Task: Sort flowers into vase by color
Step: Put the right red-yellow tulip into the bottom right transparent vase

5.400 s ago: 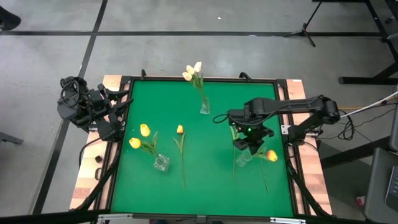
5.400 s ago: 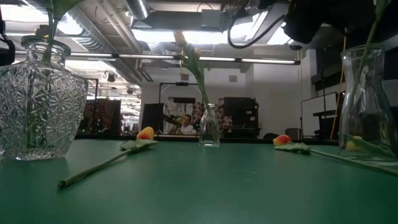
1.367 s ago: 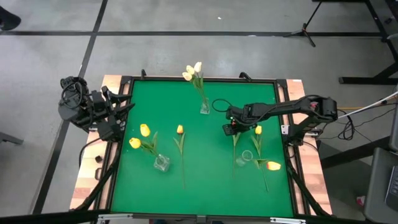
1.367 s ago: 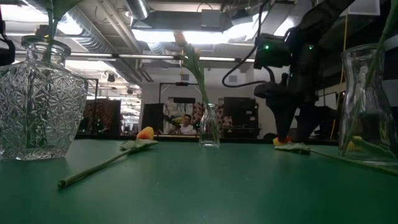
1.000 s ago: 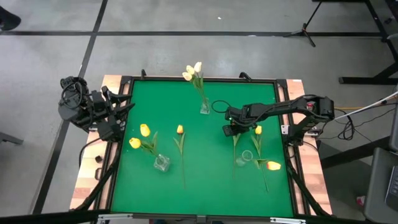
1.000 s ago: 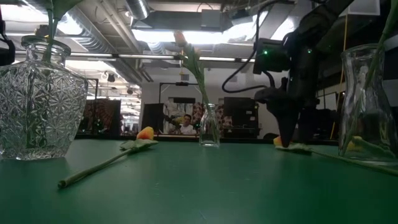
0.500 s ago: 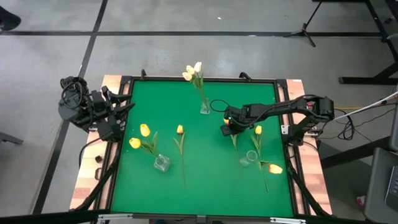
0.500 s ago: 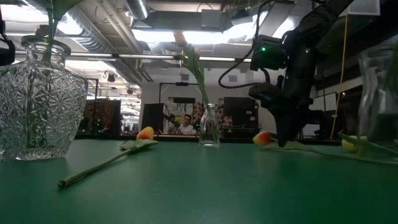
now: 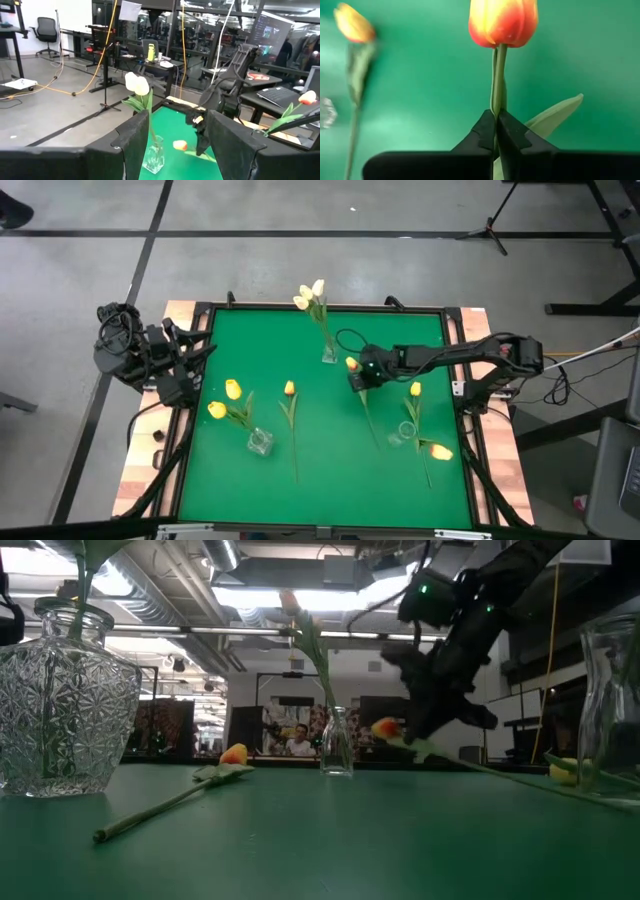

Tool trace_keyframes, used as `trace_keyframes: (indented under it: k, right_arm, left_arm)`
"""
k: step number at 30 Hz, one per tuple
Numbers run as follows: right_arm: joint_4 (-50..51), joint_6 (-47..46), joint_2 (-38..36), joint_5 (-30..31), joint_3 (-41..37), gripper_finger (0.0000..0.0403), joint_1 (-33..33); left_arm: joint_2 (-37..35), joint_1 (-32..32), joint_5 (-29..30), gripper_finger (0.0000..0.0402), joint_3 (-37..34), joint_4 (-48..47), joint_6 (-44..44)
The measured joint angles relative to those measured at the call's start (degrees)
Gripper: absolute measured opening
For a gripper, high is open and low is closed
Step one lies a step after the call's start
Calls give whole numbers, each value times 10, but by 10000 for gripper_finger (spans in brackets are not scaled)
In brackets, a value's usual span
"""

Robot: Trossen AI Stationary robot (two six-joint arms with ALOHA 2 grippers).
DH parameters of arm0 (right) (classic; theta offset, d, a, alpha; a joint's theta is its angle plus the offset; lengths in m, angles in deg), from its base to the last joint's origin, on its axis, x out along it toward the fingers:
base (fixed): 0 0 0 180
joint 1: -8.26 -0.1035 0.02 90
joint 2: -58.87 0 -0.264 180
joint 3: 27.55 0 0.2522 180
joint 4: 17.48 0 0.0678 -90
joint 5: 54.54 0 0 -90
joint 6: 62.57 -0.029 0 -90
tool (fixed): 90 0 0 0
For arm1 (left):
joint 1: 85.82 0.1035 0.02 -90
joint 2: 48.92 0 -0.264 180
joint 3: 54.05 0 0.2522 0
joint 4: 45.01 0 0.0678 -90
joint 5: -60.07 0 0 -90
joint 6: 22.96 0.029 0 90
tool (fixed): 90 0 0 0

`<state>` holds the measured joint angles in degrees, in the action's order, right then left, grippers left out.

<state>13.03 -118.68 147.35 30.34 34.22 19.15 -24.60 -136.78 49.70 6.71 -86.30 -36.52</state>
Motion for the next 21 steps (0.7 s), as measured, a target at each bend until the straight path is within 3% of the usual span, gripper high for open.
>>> trace_keyframes:
  k: [11,21]
  right_arm:
    - [26,81,-141,105,55,5,0]
    - [136,192,-275,192,137,5,-46]
  left_arm:
    - [0,0,4,196,0,1,0]
    - [0,0,5,196,0,1,0]
